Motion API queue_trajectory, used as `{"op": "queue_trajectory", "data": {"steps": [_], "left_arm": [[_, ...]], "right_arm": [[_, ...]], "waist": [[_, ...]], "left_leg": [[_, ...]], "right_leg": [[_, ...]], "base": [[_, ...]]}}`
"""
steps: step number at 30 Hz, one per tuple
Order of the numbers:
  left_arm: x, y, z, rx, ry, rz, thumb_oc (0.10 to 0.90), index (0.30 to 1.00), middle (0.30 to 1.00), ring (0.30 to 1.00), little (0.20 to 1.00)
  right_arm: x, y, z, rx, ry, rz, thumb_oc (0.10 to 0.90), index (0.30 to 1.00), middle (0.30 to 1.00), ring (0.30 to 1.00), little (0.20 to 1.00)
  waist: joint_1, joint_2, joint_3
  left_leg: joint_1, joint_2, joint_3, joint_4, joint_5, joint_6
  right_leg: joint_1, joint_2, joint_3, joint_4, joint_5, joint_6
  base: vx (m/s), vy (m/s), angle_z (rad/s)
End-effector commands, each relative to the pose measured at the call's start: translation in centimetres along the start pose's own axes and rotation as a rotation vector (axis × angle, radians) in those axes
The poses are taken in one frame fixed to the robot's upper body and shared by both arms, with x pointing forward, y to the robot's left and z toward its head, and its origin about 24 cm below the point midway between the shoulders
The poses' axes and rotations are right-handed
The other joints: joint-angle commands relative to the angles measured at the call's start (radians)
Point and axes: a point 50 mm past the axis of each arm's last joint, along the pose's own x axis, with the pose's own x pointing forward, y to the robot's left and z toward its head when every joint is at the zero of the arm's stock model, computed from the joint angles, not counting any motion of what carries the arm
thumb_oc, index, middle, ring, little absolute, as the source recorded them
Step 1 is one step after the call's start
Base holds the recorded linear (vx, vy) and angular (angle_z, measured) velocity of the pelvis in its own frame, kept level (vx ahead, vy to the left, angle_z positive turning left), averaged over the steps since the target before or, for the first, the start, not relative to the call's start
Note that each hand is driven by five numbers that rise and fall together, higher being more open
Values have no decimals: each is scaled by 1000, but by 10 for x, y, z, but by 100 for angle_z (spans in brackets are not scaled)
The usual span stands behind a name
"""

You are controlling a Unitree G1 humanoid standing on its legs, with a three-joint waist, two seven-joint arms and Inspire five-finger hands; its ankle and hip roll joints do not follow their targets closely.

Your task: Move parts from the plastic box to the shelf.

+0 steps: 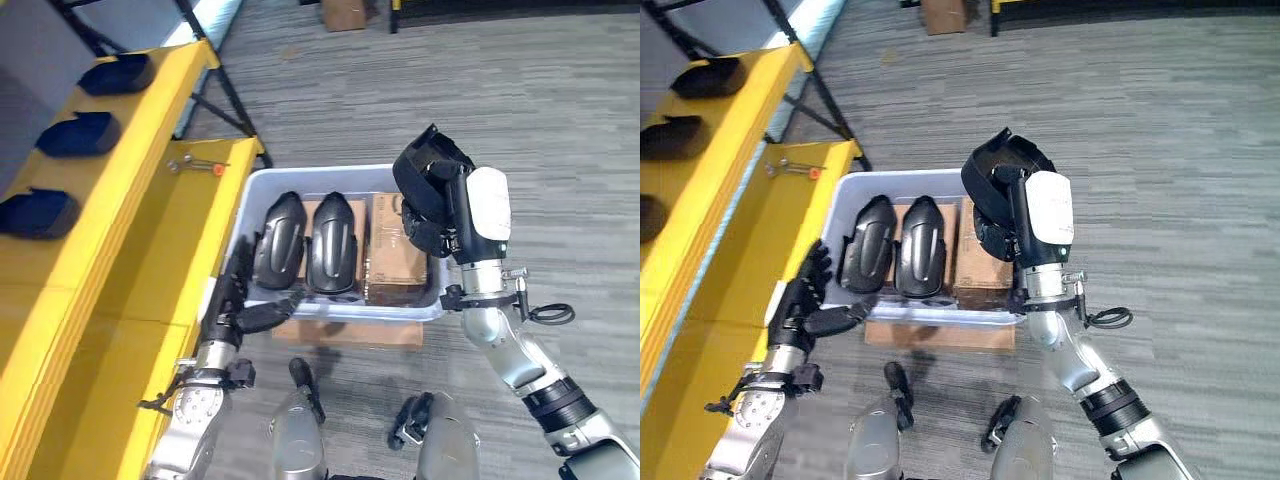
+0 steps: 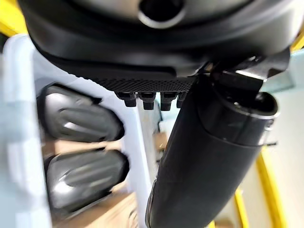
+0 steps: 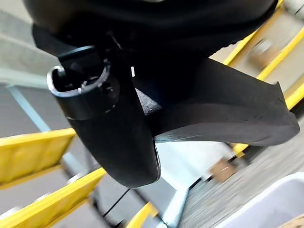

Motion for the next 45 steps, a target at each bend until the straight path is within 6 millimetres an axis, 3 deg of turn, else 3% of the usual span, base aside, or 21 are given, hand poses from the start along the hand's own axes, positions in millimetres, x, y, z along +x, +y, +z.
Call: {"op": "queue_trajectory", "data": {"steps": [1, 4, 6, 11, 15, 25, 29, 31, 33, 35, 37, 39, 43, 45], "left_arm": [[4, 8, 38, -94, -229, 21, 900, 1000, 1000, 1000, 1000], [7, 5, 48, -90, -290, 3, 900, 1000, 1000, 1000, 1000], [10, 0, 53, -60, -327, -9, 900, 1000, 1000, 1000, 1000], [15, -8, 68, -40, -393, -77, 900, 1000, 1000, 1000, 1000], [13, -11, 74, -52, -405, -109, 900, 1000, 1000, 1000, 1000], [6, -9, 87, -22, -461, -107, 900, 1000, 1000, 1000, 1000], [6, -5, 89, -36, -455, -116, 900, 1000, 1000, 1000, 1000], [5, -2, 87, -46, -442, -110, 900, 1000, 1000, 1000, 1000], [7, -6, 88, -49, -441, -167, 900, 1000, 1000, 1000, 1000], [11, -10, 91, -42, -449, -214, 900, 1000, 1000, 1000, 1000], [11, -11, 89, -20, -451, -222, 900, 1000, 1000, 1000, 1000], [14, -13, 85, -28, -436, -218, 900, 1000, 1000, 1000, 1000], [19, -17, 85, -24, -431, -249, 900, 1000, 1000, 1000, 1000], [18, -11, 82, -24, -424, -236, 900, 1000, 1000, 1000, 1000]], "right_arm": [[38, -24, 58, 82, -336, -169, 400, 300, 300, 300, 300], [38, -23, 65, 44, -375, -152, 400, 300, 300, 300, 300], [38, -25, 68, 41, -395, -144, 400, 300, 300, 300, 300], [35, -30, 69, 1, -435, -137, 400, 300, 300, 300, 300], [32, -34, 74, -11, -477, -113, 400, 300, 300, 300, 300], [29, -48, 98, -117, -644, -135, 400, 300, 300, 300, 300], [29, -49, 103, -165, -711, -103, 400, 300, 300, 300, 300], [30, -50, 104, -168, -724, -83, 400, 300, 300, 300, 300], [32, -51, 102, -197, -696, -75, 400, 300, 300, 300, 300], [36, -50, 101, -217, -687, -74, 400, 300, 300, 300, 300], [40, -47, 100, -201, -677, -62, 400, 300, 300, 300, 300], [37, -39, 93, -194, -675, -42, 400, 300, 300, 300, 300], [23, -34, 85, -192, -660, -30, 400, 300, 300, 300, 300], [14, -36, 80, -181, -670, -17, 400, 300, 300, 300, 300]], "waist": [[-10, -43, -128], [-11, -80, -143], [-15, -93, -160], [-25, -76, -204], [-8, -79, -224], [61, -105, -233], [89, -129, -226], [97, -137, -229], [98, -146, -222], [100, -145, -221], [115, -143, -223], [118, -140, -235], [78, -153, -243], [69, -156, -254]], "left_leg": [[25, 61, -17, 135, -47, -58], [43, 74, -16, 300, -84, -47], [69, 58, -16, 329, -106, -40], [143, -8, 44, 148, -170, -11], [149, -49, 33, 71, -225, 15], [143, -114, -22, 2, -219, 27], [118, -151, -72, 38, -244, 38], [122, -158, -55, 50, -257, 42], [90, -131, 3, 108, -265, 34], [87, -116, 47, 94, -254, 40], [87, -141, 37, 72, -249, 47], [84, -186, -4, 55, -253, 74], [75, -239, -104, 26, -261, 96], [86, -241, -103, -17, -224, 107]], "right_leg": [[84, 57, 20, -63, -20, 77], [83, 54, 9, -123, 4, 65], [82, 58, 2, -164, 20, 63], [69, 17, -42, -217, 79, 109], [78, -12, -41, -259, 139, 159], [143, -31, -47, -411, 260, 228], [173, -14, -4, -486, 301, 246], [189, -18, -26, -521, 327, 253], [201, -41, -76, -543, 362, 258], [208, -48, -114, -536, 359, 263], [217, -63, -138, -545, 389, 267], [225, -64, -106, -524, 395, 265], [205, 0, 72, -478, 398, 270], [201, 43, 77, -436, 369, 249]], "base": [[-75, 14, 48], [-213, 45, 53], [-219, 210, 77], [-123, 287, 62], [-56, 284, 41], [-29, 143, 45], [-3, 73, 48], [8, 84, 49], [6, 61, 21], [-41, 156, 79], [4, 249, 108], [108, 252, 53], [138, 83, 79], [105, 100, 77]]}}
